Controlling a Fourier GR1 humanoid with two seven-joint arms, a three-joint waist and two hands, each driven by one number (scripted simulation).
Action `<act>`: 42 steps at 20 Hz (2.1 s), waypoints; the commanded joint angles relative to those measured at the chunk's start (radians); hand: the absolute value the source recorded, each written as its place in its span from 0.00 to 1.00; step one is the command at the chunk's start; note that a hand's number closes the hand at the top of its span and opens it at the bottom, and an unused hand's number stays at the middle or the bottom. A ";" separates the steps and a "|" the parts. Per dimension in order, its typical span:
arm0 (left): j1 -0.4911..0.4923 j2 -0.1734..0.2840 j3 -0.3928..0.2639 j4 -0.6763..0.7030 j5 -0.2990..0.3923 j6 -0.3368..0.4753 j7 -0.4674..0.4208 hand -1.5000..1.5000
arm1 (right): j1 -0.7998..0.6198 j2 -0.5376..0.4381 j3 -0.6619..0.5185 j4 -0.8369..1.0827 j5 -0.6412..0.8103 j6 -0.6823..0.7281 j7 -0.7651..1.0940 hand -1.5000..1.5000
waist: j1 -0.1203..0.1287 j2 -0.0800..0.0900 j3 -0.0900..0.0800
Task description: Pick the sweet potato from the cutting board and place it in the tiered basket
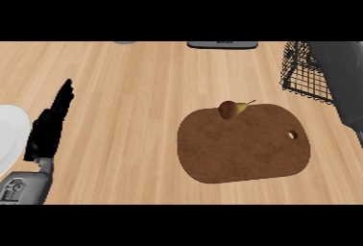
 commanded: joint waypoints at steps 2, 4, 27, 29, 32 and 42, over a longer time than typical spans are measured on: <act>-0.015 -0.009 -0.007 -0.013 -0.008 -0.006 0.020 0.50 | -0.024 -0.092 0.036 0.148 0.113 -0.009 -0.024 1.00 | 0.009 0.003 0.000; -0.034 0.009 0.011 -0.016 0.000 -0.016 0.028 0.50 | -0.005 -0.124 0.065 0.182 0.154 0.015 -0.026 1.00 | 0.004 0.003 0.000; -0.034 -0.061 0.001 -0.002 -0.049 -0.007 0.023 0.50 | 0.033 -0.224 -0.270 0.502 -0.110 -0.015 -0.391 1.00 | 0.007 0.009 0.003; 0.015 -0.066 -0.012 -0.033 -0.068 0.001 -0.004 0.50 | 0.076 -0.237 -0.265 0.530 -0.102 -0.004 -0.406 0.00 | 0.014 0.006 0.002; -0.009 -0.037 0.019 -0.031 -0.039 -0.044 0.031 0.50 | 0.089 -0.250 -0.288 0.517 -0.123 -0.029 -0.452 0.00 | 0.014 0.005 0.002; -0.023 -0.038 0.052 0.027 -0.037 -0.055 -0.020 0.50 | 0.077 -0.270 -0.401 0.427 -0.238 -0.180 -0.559 0.00 | 0.004 0.003 0.001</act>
